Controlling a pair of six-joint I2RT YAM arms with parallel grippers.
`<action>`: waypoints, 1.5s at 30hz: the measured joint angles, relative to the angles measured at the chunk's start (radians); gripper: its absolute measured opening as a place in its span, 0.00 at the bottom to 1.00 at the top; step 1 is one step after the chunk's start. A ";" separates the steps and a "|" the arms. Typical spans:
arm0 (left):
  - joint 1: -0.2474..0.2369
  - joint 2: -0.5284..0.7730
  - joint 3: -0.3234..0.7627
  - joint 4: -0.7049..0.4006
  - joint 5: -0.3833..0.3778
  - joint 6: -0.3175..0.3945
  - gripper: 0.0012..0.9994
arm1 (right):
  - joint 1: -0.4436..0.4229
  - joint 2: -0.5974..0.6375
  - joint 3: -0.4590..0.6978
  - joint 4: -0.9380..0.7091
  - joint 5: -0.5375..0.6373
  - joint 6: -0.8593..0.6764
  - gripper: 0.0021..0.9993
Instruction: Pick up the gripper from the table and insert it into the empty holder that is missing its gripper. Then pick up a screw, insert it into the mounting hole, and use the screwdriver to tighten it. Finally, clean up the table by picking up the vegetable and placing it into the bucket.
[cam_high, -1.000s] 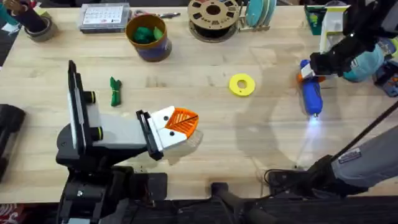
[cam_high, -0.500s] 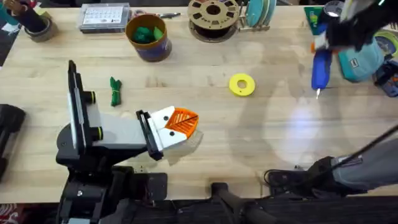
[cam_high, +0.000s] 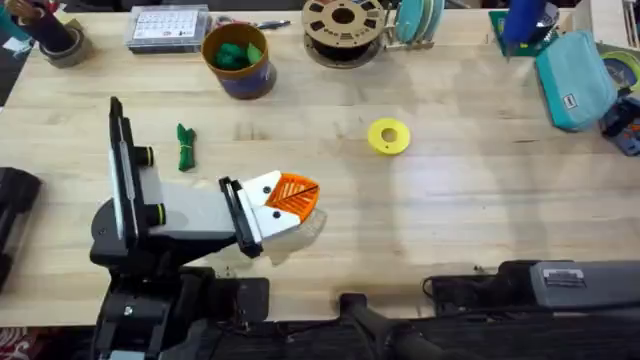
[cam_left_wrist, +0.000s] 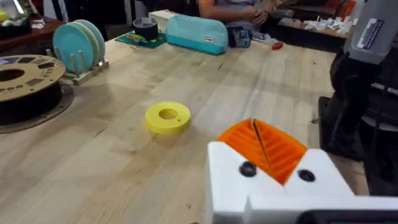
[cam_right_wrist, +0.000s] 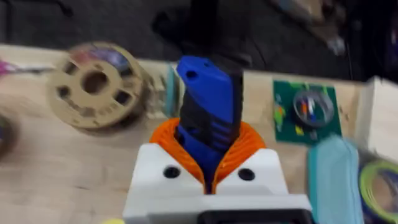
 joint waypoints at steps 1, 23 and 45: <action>0.000 0.000 0.000 0.000 0.000 0.000 0.01 | 0.014 -0.014 0.001 0.025 -0.008 0.001 0.02; 0.000 0.000 0.000 0.000 0.000 0.000 0.01 | 0.278 -0.105 0.005 0.508 -0.725 0.174 0.02; 0.000 0.000 0.000 0.000 0.000 0.000 0.01 | 0.562 -0.096 -0.208 1.042 -1.060 0.285 0.02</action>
